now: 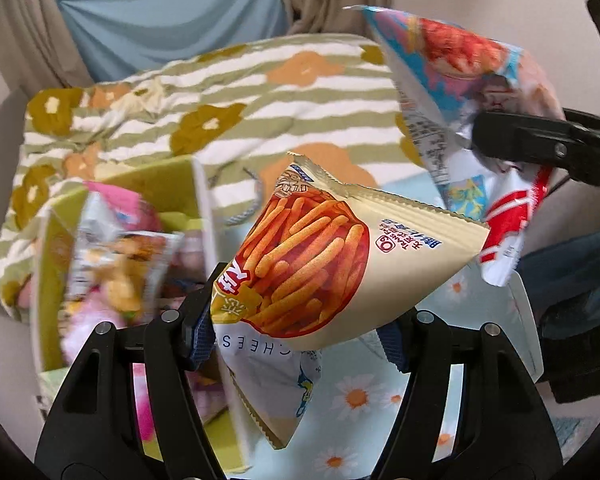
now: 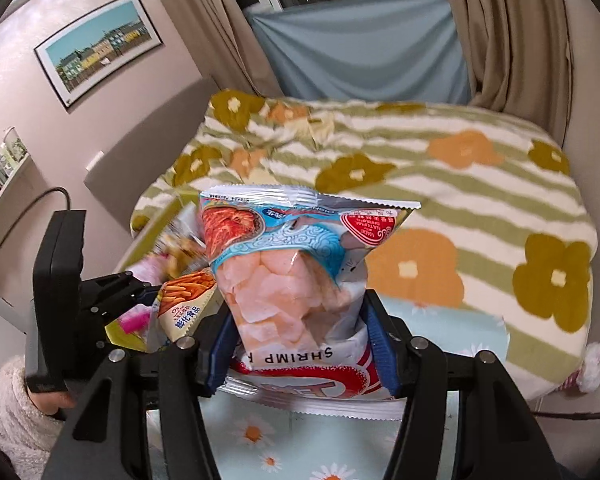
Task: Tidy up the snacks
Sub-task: 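Lift both bags over the box and open both tools to release them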
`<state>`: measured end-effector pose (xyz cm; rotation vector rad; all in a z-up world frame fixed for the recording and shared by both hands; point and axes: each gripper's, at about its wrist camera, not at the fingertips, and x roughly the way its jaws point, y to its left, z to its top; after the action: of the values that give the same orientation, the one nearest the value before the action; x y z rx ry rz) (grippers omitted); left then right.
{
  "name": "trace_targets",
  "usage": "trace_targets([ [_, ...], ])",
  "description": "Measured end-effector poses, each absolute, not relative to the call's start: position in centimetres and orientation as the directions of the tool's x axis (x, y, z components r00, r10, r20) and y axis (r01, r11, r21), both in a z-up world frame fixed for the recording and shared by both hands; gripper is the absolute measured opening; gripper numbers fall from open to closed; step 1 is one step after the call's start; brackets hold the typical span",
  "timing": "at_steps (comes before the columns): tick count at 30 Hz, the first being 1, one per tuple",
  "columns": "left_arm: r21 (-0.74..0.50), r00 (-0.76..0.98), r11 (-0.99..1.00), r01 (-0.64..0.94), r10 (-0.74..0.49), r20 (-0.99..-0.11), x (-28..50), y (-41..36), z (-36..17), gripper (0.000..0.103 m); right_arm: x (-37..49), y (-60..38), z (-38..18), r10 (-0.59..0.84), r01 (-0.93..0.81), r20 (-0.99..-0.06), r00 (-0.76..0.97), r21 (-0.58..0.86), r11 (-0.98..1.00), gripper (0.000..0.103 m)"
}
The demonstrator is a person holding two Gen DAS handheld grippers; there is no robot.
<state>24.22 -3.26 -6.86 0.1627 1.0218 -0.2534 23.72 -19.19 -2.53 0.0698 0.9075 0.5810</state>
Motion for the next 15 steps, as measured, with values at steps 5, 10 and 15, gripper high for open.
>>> trace_targets([
  [5,0.032,0.551,0.957,0.289,-0.139,-0.823,23.5,-0.2,-3.3,0.066,22.8,-16.7,-0.4,0.519,-0.446,-0.682,0.515,0.303,0.842,0.054],
  [10,0.056,0.575,0.964,0.26,-0.108,-0.811,24.1,4.5,-1.3,0.066,22.8,-13.6,0.5,0.52,-0.446,-0.674,0.525,0.303,0.842,0.054],
  [15,0.075,0.576,0.973,0.216,-0.065,-0.815,26.1,10.8,-0.6,0.066,23.1,-9.8,0.7,0.54,-0.443,-0.665,0.516,0.333,0.832,0.054],
])
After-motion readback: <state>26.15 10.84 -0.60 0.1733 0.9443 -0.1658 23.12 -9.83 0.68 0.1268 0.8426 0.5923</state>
